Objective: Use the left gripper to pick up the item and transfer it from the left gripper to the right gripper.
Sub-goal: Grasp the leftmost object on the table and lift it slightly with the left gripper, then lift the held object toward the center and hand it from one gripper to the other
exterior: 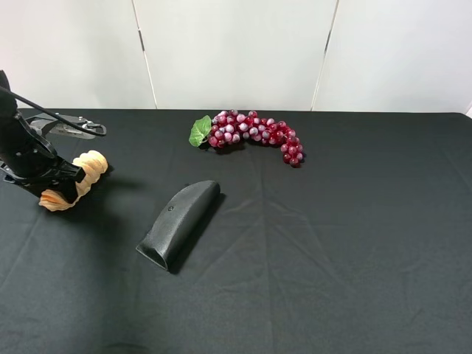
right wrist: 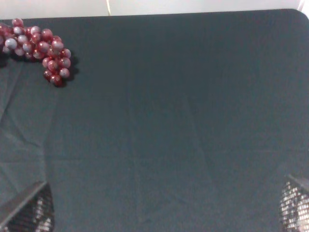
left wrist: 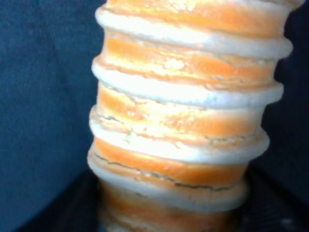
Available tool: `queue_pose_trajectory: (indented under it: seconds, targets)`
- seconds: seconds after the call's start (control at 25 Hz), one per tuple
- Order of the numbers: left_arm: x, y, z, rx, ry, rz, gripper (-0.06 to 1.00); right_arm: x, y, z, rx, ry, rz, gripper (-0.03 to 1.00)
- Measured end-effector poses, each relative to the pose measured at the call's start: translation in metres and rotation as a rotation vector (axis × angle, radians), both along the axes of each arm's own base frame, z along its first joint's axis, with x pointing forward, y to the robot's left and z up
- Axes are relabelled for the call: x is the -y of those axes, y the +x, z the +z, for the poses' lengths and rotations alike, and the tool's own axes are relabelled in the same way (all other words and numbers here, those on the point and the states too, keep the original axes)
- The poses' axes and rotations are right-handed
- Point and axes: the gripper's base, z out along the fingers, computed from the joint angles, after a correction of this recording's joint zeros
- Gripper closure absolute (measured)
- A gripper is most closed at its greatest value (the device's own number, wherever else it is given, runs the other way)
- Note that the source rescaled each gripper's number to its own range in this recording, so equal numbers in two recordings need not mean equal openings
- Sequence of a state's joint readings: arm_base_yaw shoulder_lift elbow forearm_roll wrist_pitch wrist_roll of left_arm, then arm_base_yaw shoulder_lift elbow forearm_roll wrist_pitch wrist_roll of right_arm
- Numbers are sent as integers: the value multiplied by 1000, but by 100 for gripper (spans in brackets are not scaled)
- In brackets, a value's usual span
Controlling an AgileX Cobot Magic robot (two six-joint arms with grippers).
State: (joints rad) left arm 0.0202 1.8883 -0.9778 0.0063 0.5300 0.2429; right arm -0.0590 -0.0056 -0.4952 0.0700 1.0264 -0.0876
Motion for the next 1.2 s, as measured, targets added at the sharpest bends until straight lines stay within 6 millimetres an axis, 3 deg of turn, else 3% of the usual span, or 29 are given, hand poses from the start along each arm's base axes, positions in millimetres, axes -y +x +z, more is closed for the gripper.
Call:
queue_pose_trajectory:
  seconds: [0.12, 0.28, 0.8, 1.2]
  targets:
    - [0, 0, 0, 0, -1, 1, 72, 0, 0, 0, 0, 0, 0, -3]
    - [0, 0, 0, 0, -1, 1, 83, 0, 0, 0, 0, 0, 0, -3]
    - [0, -1, 5, 1, 4, -11, 89, 0, 0, 0, 0, 0, 0, -3]
    - [0, -11, 62, 136, 7, -13, 91, 0, 0, 0, -1, 0, 0, -3]
